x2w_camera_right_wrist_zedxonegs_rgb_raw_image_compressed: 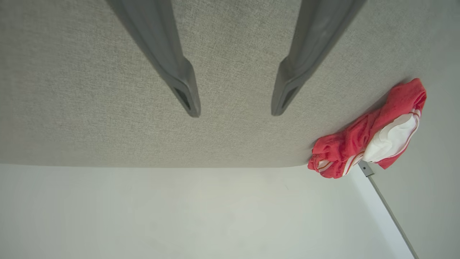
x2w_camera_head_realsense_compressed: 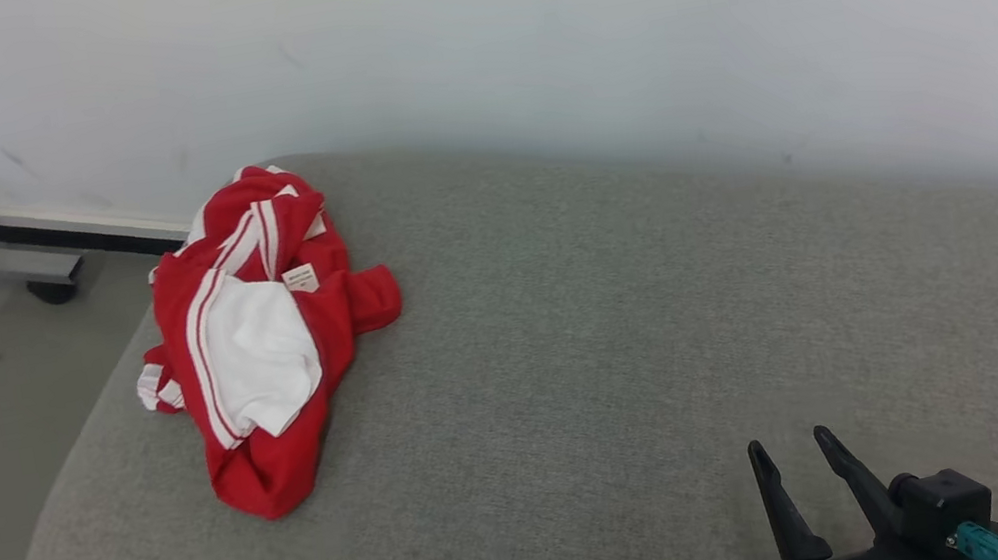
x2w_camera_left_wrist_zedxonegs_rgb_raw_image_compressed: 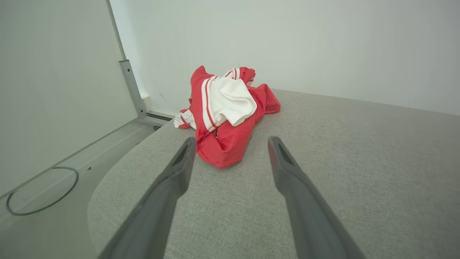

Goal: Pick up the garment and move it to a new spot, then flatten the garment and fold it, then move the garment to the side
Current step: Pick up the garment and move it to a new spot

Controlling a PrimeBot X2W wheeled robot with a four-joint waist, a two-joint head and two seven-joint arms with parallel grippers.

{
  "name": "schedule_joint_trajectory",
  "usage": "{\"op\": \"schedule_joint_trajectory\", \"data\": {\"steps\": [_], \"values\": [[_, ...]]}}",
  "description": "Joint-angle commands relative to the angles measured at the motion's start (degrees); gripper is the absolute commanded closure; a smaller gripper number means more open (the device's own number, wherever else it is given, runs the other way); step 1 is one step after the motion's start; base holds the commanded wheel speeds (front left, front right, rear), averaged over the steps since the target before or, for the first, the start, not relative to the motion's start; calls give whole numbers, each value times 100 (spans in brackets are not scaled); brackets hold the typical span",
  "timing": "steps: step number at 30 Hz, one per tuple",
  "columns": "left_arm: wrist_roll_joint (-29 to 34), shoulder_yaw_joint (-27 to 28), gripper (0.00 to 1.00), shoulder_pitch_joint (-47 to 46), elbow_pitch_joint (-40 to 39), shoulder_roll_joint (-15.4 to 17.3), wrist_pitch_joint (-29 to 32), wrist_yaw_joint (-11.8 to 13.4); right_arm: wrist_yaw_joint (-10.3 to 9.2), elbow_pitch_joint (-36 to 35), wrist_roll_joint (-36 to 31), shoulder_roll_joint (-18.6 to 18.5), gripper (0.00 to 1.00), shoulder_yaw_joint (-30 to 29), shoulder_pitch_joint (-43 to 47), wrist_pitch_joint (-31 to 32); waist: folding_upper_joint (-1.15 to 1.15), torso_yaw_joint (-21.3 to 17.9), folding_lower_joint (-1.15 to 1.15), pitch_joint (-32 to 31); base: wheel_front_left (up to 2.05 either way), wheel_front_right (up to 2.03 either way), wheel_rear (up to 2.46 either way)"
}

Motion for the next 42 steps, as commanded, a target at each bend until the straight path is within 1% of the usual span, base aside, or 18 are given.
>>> {"op": "schedule_joint_trajectory", "data": {"steps": [1,8,16,19,23,27,29,33,39,42], "values": [[34,28,0,74,-13,23,-20,10,19,1,44,-2,0,10,49,0,0,307,0,-40,0,0,0],[57,109,0,126,-37,19,-20,17,19,43,112,-3,0,134,82,-2,0,578,0,-67,0,0,0],[-74,156,0,73,36,0,-20,-24,19,100,139,-2,0,123,42,-4,0,635,0,-90,0,0,0],[-105,150,0,-46,208,-3,-19,-69,19,113,125,-2,0,101,54,-4,0,637,0,-90,0,0,0],[-190,120,0,-471,616,38,-15,-215,19,92,61,-2,0,70,51,12,0,634,0,-23,0,0,0],[-371,141,0,-1179,1108,83,212,-359,19,-14,-42,-3,0,49,-14,91,0,584,0,141,0,0,0],[-535,195,0,-1635,1408,106,388,-430,19,-84,-118,-2,0,33,-52,162,0,523,0,265,0,0,0],[-757,341,0,-2485,1995,258,641,-482,19,-245,-292,-3,0,31,-59,322,0,345,0,515,0,0,0],[-1184,640,0,-3452,2730,536,1144,-544,19,-643,-492,-4,0,207,-117,571,0,-235,0,1003,0,0,0],[-1366,707,0,-3853,2980,752,1404,-615,19,-918,-616,-4,0,215,-78,717,0,-510,0,1293,0,0,0]]}}
